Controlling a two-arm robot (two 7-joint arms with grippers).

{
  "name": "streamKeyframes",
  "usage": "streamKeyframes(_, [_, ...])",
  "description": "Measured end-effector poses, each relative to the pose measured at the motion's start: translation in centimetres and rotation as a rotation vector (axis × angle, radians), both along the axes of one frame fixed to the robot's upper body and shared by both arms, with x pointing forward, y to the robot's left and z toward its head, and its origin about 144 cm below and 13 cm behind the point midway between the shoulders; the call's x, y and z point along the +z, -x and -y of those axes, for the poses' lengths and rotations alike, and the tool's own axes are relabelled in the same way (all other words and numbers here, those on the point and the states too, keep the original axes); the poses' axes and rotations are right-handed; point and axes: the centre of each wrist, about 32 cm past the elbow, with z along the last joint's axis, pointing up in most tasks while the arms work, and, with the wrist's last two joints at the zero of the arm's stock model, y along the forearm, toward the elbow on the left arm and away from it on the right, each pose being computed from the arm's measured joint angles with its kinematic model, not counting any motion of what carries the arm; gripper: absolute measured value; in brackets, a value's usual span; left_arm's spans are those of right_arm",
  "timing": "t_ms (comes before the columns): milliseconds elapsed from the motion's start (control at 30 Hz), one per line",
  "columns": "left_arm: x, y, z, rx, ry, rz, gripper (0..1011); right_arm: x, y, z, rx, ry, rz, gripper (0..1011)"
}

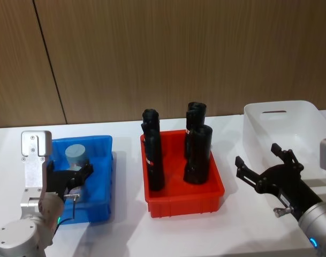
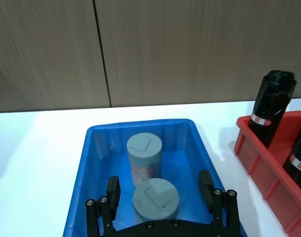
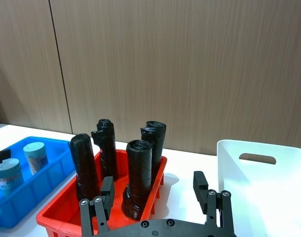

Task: Pick the cotton swabs from the blue box and place them into the white box.

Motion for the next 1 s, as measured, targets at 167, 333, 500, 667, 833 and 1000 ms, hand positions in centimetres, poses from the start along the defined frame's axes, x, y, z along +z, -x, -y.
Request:
streamKeyframes(167, [-0.4,-0.3,-0.4,0.015,0.003,-0.018,1004,0.0,0.0,0.0,0.000,0.000,0.000,1002])
streamKeyframes(333, [-0.9,-0.7,-0.8,0.021,0.006,-0.037,1004,0.0,0.0,0.0,0.000,0.000,0.000,1002])
streamKeyframes(500, [-1.2,-1.1,-1.1,0.019,0.010,-0.049,1004,0.0,0.0,0.0,0.000,0.000,0.000,1002])
streamKeyframes(667, [-1.5,-1.5,-1.3,0.012,0.010,-0.058,1004,0.0,0.0,0.0,0.000,0.000,0.000,1002])
streamKeyframes(833, [-1.7,-1.9,-1.5,-0.003,0.005,-0.060,1004,0.0,0.0,0.0,0.000,0.000,0.000,1002])
streamKeyframes(1000, [-1.8,-2.2,-1.5,-0.017,0.002,-0.059,1004,0.0,0.0,0.0,0.000,0.000,0.000,1002])
